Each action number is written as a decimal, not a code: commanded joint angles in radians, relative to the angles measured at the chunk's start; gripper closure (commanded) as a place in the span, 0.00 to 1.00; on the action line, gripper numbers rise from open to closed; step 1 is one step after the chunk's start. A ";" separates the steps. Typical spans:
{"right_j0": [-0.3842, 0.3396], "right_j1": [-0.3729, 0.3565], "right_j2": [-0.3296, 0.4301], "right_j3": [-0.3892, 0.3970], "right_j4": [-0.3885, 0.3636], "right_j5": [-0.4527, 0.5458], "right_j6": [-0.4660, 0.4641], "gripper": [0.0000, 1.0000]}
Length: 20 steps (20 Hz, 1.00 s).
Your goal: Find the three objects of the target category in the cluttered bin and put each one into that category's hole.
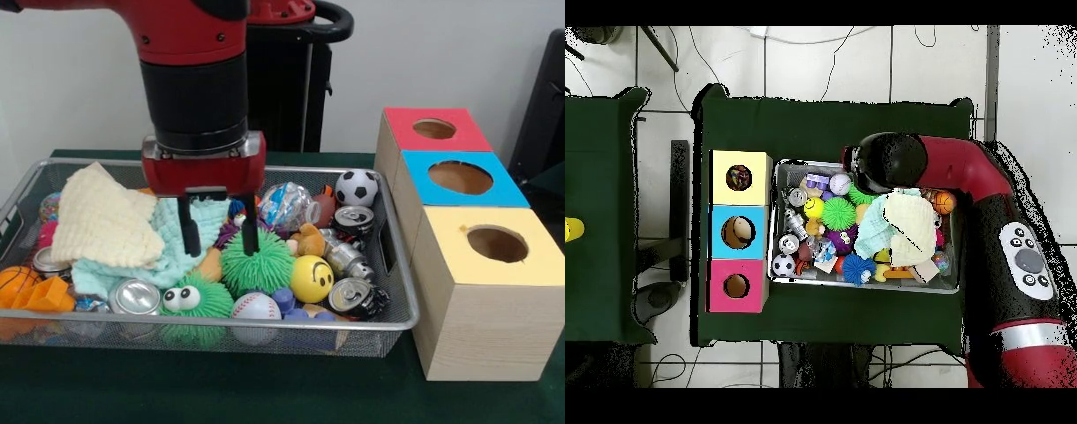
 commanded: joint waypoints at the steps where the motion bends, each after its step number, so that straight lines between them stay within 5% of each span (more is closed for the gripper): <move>1: 0.040 -0.018 0.066 0.125 -0.045 -0.052 -0.132 0.00; 4: 0.039 -0.031 0.062 0.187 -0.046 -0.126 -0.083 0.00; 11: 0.026 0.175 0.041 0.070 -0.085 -0.175 -0.138 0.00; 20: 0.014 0.141 0.018 0.165 -0.096 -0.210 -0.075 0.00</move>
